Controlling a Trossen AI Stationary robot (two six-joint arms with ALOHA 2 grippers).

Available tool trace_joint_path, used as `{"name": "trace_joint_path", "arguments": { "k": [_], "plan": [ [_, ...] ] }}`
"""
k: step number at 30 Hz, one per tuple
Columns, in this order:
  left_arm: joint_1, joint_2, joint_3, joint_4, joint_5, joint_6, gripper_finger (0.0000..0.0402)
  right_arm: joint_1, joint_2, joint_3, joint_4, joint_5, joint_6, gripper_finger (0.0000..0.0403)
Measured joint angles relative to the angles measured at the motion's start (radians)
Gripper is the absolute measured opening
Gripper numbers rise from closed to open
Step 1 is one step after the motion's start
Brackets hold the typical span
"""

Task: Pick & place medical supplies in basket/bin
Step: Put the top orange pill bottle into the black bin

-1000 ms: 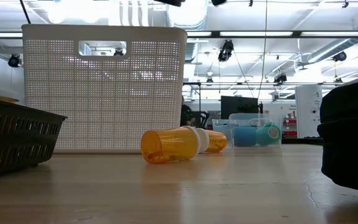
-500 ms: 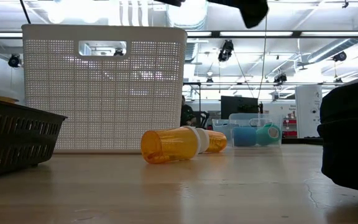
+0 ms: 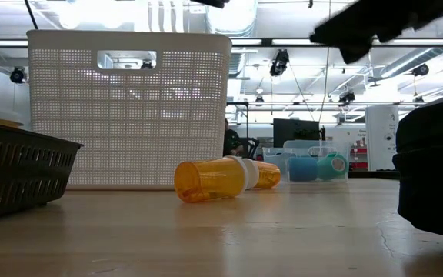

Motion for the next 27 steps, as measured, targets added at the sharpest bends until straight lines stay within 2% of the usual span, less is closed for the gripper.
{"name": "trace_joint_path", "arguments": {
  "k": [4,6,12,15,20,27],
  "plan": [
    [0.000,0.000,0.000,0.000,0.000,0.000,0.0381,-0.041,-0.053,-0.063,-0.014,-0.009,-0.007,0.0080],
    [0.000,0.000,0.000,0.000,0.000,0.000,0.0381,-0.074,-0.069,-0.087,-0.015,-0.054,-0.011,0.0080],
    [0.000,0.000,0.000,0.000,0.000,0.000,0.0381,-0.229,-0.072,-0.142,-0.004,-0.359,-0.032,0.0107],
    [0.000,0.000,0.000,0.000,0.000,-0.001,0.0381,-0.295,-0.063,-0.151,0.002,-0.460,-0.092,0.0132],
    [0.000,0.000,0.000,0.000,0.000,-0.003,0.0381,-0.360,-0.019,-0.129,-0.007,-0.527,-0.179,0.0174],
    [0.000,0.000,0.000,0.000,0.000,-0.002,0.0381,-0.393,0.137,-0.048,-0.031,-0.534,-0.272,0.0217]
  ]
}}
